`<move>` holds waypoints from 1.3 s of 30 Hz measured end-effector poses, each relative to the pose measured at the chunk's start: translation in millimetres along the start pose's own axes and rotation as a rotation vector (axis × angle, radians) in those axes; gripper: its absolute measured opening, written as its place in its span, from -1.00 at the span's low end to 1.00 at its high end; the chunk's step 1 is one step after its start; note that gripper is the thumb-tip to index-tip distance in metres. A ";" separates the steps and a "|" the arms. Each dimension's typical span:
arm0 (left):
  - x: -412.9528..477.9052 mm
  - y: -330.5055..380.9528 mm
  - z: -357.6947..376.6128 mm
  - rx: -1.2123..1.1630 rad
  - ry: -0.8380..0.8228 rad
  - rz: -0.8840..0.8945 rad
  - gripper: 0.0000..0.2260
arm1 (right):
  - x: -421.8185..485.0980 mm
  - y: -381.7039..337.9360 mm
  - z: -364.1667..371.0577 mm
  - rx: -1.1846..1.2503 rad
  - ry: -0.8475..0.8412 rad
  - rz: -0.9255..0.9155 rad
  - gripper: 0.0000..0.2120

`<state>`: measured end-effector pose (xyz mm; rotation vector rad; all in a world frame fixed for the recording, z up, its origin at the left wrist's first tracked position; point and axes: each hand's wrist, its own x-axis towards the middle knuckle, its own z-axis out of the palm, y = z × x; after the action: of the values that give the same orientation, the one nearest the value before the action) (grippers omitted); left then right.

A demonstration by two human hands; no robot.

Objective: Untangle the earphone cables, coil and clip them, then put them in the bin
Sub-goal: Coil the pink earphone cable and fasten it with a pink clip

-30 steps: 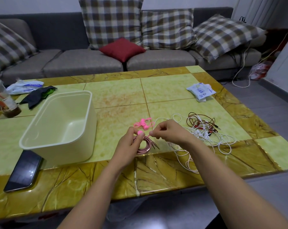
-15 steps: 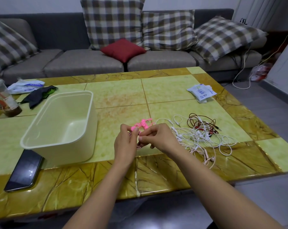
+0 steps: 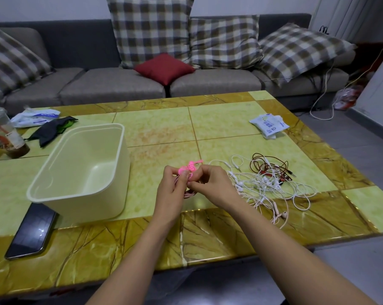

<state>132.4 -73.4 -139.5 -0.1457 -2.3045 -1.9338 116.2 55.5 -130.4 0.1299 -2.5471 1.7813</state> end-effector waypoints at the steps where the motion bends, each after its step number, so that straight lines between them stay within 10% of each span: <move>1: -0.8 2.5 0.6 -0.014 -0.004 0.002 -0.85 | 0.5 1.8 1.7 -0.034 0.026 -0.017 -0.78; 10: -4.0 8.9 -0.4 -0.097 -0.078 0.035 -0.87 | 2.0 7.3 2.7 -0.172 0.057 -0.098 -0.81; 22: -2.2 -5.6 -5.8 0.096 -0.145 0.111 -0.92 | 6.1 5.7 -9.3 0.224 -0.318 0.287 -0.73; 39: -4.2 -3.7 -3.8 0.099 -0.221 0.151 -0.85 | 7.3 5.3 -27.1 0.579 -0.254 0.738 -0.95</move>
<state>136.1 -77.8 -143.2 -0.5325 -2.4369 -1.8074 107.9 82.3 -125.4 -0.7058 -2.2874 2.8908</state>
